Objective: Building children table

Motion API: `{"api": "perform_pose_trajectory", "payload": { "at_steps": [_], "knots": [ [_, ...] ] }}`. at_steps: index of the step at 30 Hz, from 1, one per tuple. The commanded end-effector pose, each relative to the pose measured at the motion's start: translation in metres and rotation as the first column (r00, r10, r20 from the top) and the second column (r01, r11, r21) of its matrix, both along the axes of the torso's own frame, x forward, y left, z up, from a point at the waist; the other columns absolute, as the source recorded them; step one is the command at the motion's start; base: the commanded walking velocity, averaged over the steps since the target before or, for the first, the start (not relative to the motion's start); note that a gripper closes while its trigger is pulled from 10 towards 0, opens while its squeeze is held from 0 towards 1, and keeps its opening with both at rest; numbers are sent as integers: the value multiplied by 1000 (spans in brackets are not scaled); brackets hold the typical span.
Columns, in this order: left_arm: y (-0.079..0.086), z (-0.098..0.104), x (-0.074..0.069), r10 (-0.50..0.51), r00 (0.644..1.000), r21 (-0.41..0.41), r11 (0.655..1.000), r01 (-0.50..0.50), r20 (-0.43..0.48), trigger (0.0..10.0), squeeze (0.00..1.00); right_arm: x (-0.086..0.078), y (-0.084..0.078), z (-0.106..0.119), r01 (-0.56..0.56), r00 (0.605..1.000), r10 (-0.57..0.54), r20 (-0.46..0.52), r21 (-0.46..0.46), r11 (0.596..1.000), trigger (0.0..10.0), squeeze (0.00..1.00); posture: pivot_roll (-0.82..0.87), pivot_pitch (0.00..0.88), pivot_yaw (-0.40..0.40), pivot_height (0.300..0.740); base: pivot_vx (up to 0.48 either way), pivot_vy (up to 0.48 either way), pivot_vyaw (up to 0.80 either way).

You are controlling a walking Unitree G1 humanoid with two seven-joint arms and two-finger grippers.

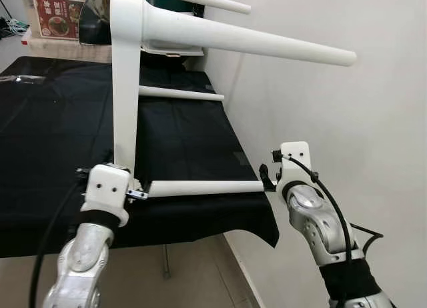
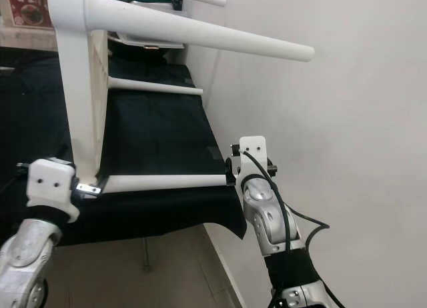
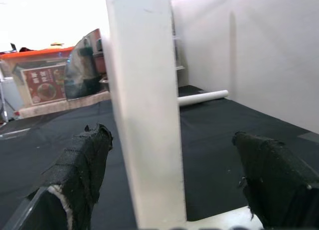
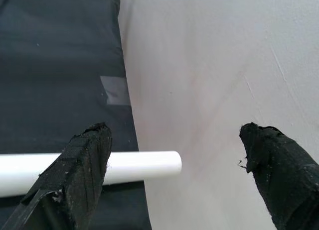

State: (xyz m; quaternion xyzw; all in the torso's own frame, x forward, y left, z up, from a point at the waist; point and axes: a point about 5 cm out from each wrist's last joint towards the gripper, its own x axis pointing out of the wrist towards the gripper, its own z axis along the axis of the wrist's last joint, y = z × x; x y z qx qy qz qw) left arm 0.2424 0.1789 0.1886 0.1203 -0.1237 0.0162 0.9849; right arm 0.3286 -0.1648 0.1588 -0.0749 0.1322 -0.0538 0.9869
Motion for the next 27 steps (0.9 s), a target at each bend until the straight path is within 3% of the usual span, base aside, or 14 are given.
{"api": "perform_pose_trajectory", "payload": {
  "at_steps": [1,7,10,14,15,17,18,19,20,21,23,25,26,27],
  "knots": [
    [2,2,-5,9,1000,-17,1000,-9,17,10000,0,-1,-7,3,21,999,-21,35,-5,1000,10000,0,123,0,-187,740,0,0,0],
    [13,3,-19,49,998,-1,999,-49,37,10000,0,-2,-8,9,10,994,-7,105,-26,1000,10000,0,140,0,-184,740,0,0,0],
    [18,-4,-37,97,995,4,995,-97,35,10000,0,-5,-2,12,-72,987,71,148,4,997,10000,0,152,0,-190,740,0,0,0],
    [24,-17,-50,156,988,38,987,-155,-16,10000,0,-12,18,20,-272,940,258,224,36,962,10000,0,163,0,-195,740,0,0,0],
    [27,-20,-52,180,983,38,983,-178,-27,10000,0,-15,25,24,-345,905,340,254,-29,938,10000,0,172,0,-198,740,0,0,0],
    [28,-22,-54,196,980,37,980,-195,-35,10000,0,-18,29,25,-394,875,400,272,-79,916,10000,0,172,0,-198,740,0,0,0],
    [32,-25,-54,226,973,41,974,-224,-54,10000,0,-23,35,25,-468,823,499,272,-174,867,10000,0,172,0,-198,740,0,0,0],
    [40,-30,-54,284,955,55,958,-280,-83,10000,0,-29,40,16,-549,741,632,226,-338,764,10000,0,174,0,-198,740,0,0,0],
    [40,-30,-54,284,955,55,958,-280,-83,10000,0,-29,40,16,-549,741,632,226,-338,764,10000,0,174,0,-198,740,0,0,0],
    [42,-31,-53,300,950,58,954,-296,-88,10000,0,-31,41,13,-566,719,664,205,-382,731,10000,0,174,0,-198,740,0,0,0],
    [48,-32,-50,327,941,46,945,-324,-93,10000,0,-35,41,-1,-604,665,739,112,-502,619,10000,0,170,0,-193,740,0,0,0],
    [54,-29,-44,354,932,49,935,-351,-79,10000,0,-43,40,-19,-679,581,814,-16,-562,473,10000,0,170,0,-193,740,0,0,0],
    [54,-29,-44,354,932,49,935,-351,-79,10000,0,-43,40,-19,-679,581,814,-16,-562,473,10000,0,170,0,-193,740,0,0,0],
    [58,-27,-41,370,926,46,929,-368,-67,10000,0,-49,39,-29,-729,515,852,-90,-569,380,10000,0,170,0,-190,740,0,0,0]
  ]
}}
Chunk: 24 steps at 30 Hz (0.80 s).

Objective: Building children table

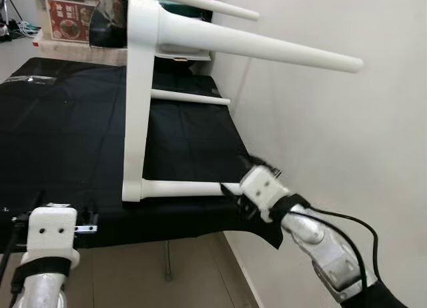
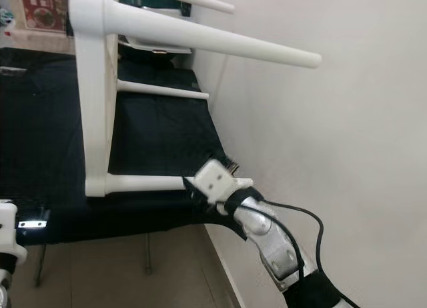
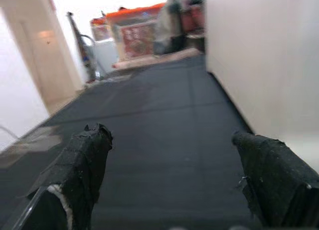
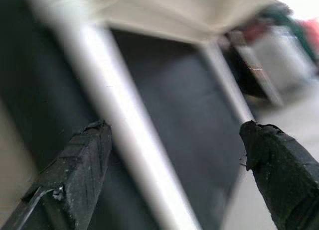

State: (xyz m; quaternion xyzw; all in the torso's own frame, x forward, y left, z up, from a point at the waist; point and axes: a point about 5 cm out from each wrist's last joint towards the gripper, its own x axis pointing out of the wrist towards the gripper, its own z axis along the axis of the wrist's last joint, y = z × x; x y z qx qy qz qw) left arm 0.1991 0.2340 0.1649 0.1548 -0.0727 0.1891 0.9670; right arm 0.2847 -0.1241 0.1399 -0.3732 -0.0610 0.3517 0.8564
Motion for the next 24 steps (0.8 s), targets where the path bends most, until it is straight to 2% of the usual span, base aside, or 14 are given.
{"api": "perform_pose_trajectory", "payload": {
  "at_steps": [1,7,10,13,15,19,24],
  "knots": [
    [3,-3,3,15,1000,2,1000,-15,-19,10000,0,-5,-1,-10,-62,998,61,-24,-70,996,10000,0,170,0,-190,740,0,0,0],
    [10,-1,6,41,999,5,999,-41,-11,10000,0,-6,-3,-17,-104,994,99,-44,-122,987,10000,0,163,0,-187,740,0,0,0],
    [15,-2,8,105,994,-14,994,-105,-8,10000,0,23,1,-29,-14,1000,15,-1,-230,973,10000,0,169,0,-195,740,0,0,0],
    [15,-2,9,110,994,-18,994,-110,-8,10000,0,29,4,-34,-3,1000,-1,-14,-252,968,10000,0,173,0,-200,740,0,0,0],
    [10,-3,13,98,995,-25,995,-99,-6,10000,0,30,14,-52,-40,997,19,-72,-301,953,10000,0,187,0,-206,740,0,0,0],
    [6,-2,17,76,997,-25,997,-76,-5,10000,0,29,23,-62,-41,991,6,-132,-270,962,10000,0,191,0,-207,740,0,0,0],
    [5,-3,19,66,998,-24,998,-66,-11,10000,0,35,21,-60,-14,989,-22,-147,-242,970,10000,0,187,0,-196,740,0,0,0]
  ]
}}
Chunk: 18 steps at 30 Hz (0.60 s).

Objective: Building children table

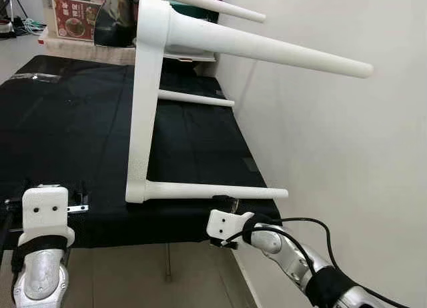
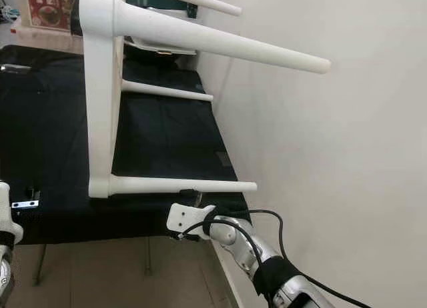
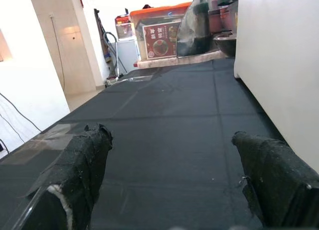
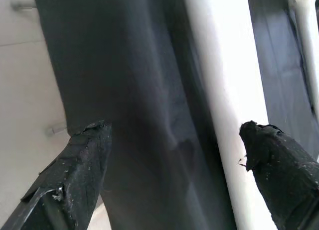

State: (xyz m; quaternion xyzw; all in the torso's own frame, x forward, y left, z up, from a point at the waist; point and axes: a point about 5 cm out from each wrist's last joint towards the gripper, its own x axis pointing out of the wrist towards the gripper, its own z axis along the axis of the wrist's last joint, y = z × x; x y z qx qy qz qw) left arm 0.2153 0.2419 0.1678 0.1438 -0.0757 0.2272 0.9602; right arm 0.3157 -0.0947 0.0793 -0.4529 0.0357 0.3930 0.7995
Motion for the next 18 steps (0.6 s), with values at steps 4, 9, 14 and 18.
{"api": "perform_pose_trajectory", "payload": {
  "at_steps": [4,9,14,18],
  "knots": [
    [-5,-6,5,-17,999,-3,1000,17,-37,10000,0,12,-10,0,74,997,-74,6,-16,997,10000,0,183,0,-192,740,0,0,0],
    [-7,-4,9,-25,999,-1,1000,25,-30,10000,0,14,-4,-11,79,996,-82,-45,-69,994,10000,0,196,0,-194,740,0,0,0],
    [-6,-2,9,-23,999,1,1000,23,-24,10000,0,11,1,-17,68,995,-74,-73,-91,994,10000,0,196,0,-191,740,0,0,0],
    [-5,2,11,-26,1000,6,1000,26,-15,10000,0,18,3,-10,140,987,-141,-81,-12,990,10000,0,195,0,-176,740,0,0,0]
  ]
}}
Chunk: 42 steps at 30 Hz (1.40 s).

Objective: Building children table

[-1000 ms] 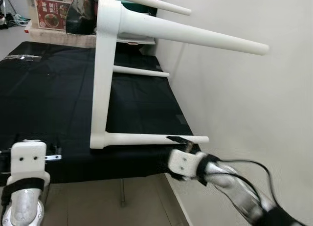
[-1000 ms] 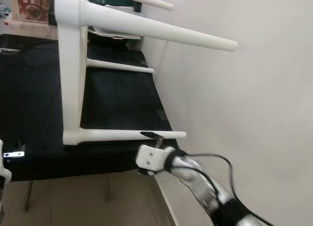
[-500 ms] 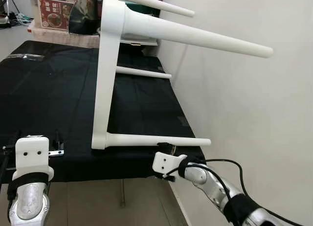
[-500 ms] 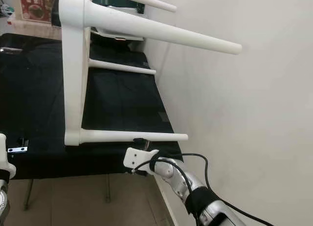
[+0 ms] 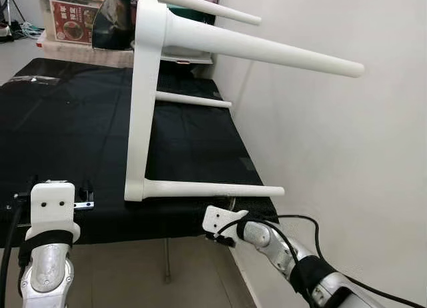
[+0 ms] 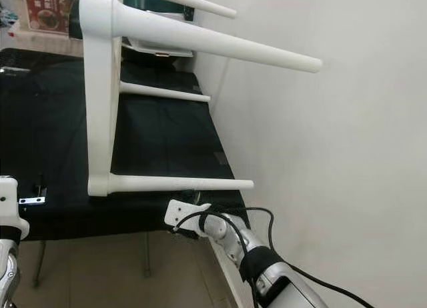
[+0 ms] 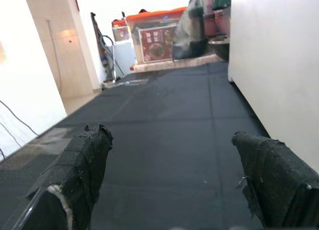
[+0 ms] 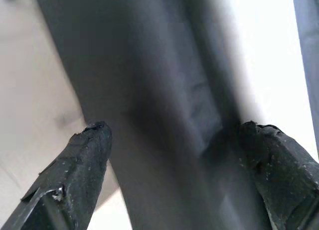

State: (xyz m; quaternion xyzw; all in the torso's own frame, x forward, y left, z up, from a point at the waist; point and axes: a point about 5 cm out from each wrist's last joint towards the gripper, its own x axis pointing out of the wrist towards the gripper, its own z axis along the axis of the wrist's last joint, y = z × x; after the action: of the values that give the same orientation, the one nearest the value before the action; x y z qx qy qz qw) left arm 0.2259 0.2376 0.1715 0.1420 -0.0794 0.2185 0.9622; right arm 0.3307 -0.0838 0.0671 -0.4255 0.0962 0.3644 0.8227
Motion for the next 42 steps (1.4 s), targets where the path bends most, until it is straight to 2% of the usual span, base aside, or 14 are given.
{"api": "perform_pose_trajectory", "payload": {
  "at_steps": [1,4,6,11,16,21,22,23,25,26,28,30,33,42],
  "knots": [
    [0,-1,2,-9,1000,9,1000,9,-15,10000,0,7,-7,6,58,998,-58,1,30,998,10000,0,195,0,-176,740,0,0,0],
    [0,2,3,-13,1000,11,1000,13,-7,10000,0,13,-8,18,100,995,-103,13,135,986,10000,0,195,0,-171,740,0,0,0],
    [1,6,3,-17,1000,19,1000,16,1,10000,0,19,-17,48,152,985,-171,20,367,918,10000,0,189,0,-161,740,0,0,0],
    [3,7,0,-14,1000,24,1000,14,-2,10000,0,12,-30,80,114,985,-166,56,515,850,10000,0,180,0,-162,740,0,0,0],
    [4,4,-4,-7,1000,28,1000,8,-14,10000,0,-7,-43,94,74,993,-116,38,564,823,10000,0,166,0,-156,740,0,0,0],
    [2,2,-2,-16,1000,19,1000,17,-26,10000,0,-23,-73,90,236,972,-197,-130,605,761,10000,0,144,0,-157,740,0,0,0],
    [3,1,0,-19,999,19,1000,20,-29,10000,0,-11,-94,88,448,886,-391,-249,673,589,10000,0,126,0,-149,740,0,0,0],
    [3,1,0,-19,999,19,1000,20,-29,10000,0,-11,-94,88,448,886,-391,-249,673,589,10000,0,126,0,-149,740,0,0,0],
    [4,1,1,-20,999,5,1000,20,-33,10000,0,-6,-130,69,735,565,-593,-573,677,45,10000,0,106,0,-146,740,0,0,0],
    [4,1,1,-20,999,5,1000,20,-33,10000,0,-6,-130,69,735,565,-593,-573,677,45,10000,0,106,0,-146,740,0,0,0],
    [1,0,0,-29,999,-4,1000,29,-38,10000,0,-17,-137,57,777,420,-561,-714,602,-185,10000,0,99,0,-148,740,0,0,0],
    [0,-1,0,-34,999,-5,999,34,-41,10000,0,-21,-136,56,778,406,-545,-734,591,-216,10000,0,99,0,-148,740,0,0,0],
    [0,-2,0,-24,999,-26,999,23,-39,10000,0,-30,-127,36,825,285,-453,-845,457,-333,10000,0,107,0,-157,740,0,0,0],
    [0,-5,5,-35,998,-31,999,34,-43,10000,0,-18,-83,39,867,254,-178,-951,305,-393,10000,0,99,0,-157,740,0,0,0]
  ]
}}
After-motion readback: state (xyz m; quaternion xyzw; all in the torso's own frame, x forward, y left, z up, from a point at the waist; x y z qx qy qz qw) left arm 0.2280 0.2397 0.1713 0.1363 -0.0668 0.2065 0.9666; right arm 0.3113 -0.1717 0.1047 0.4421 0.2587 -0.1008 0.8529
